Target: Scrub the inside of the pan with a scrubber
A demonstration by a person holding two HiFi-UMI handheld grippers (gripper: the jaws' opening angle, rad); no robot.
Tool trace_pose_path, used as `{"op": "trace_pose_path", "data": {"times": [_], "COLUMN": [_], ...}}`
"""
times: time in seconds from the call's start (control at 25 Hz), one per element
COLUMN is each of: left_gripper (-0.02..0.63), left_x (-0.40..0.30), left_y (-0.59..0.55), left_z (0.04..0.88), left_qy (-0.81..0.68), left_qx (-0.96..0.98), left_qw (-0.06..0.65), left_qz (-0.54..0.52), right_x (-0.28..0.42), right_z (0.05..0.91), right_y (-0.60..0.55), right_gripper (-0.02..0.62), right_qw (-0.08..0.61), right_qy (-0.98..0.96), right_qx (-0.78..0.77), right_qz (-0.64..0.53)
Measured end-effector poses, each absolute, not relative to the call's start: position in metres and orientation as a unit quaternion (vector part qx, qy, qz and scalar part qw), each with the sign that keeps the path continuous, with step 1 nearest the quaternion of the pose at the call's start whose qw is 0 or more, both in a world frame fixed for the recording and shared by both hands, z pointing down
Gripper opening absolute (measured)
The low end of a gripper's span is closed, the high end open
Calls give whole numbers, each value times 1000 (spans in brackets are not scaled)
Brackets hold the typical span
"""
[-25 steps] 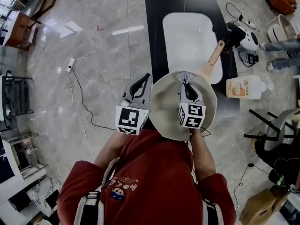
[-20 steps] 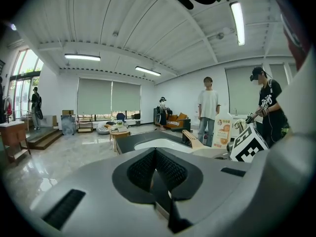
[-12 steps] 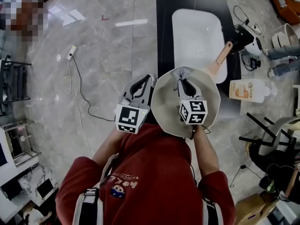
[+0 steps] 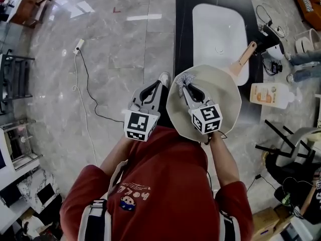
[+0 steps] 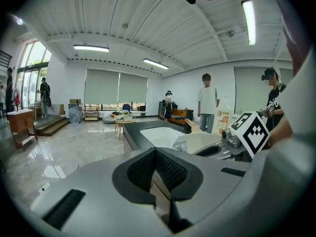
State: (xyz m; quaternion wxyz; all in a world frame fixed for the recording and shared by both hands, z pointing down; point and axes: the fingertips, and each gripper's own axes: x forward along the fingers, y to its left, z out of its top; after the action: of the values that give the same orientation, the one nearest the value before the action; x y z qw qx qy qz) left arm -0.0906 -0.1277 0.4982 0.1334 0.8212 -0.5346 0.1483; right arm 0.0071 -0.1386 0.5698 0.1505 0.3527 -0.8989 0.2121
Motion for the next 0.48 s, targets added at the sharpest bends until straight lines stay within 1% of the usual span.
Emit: {"op": "trace_pose_path", "data": {"times": [0.24,0.48], "left_gripper": [6,5], "left_x": [-91,-86], "left_y": [-116,-114], "left_z": [504,503], "left_qy": [-528,-520], "left_qx": [823,828], "left_qw": [142,139], "left_qz": [156,155], "right_x": [-6,-14], "right_z": [568,569], "right_y": [-114,-85], "right_gripper": [69,69], "right_qw": [162,193], "right_qy": [-921,-935], "right_qx": [275,192], "right_qz": [223,229]}}
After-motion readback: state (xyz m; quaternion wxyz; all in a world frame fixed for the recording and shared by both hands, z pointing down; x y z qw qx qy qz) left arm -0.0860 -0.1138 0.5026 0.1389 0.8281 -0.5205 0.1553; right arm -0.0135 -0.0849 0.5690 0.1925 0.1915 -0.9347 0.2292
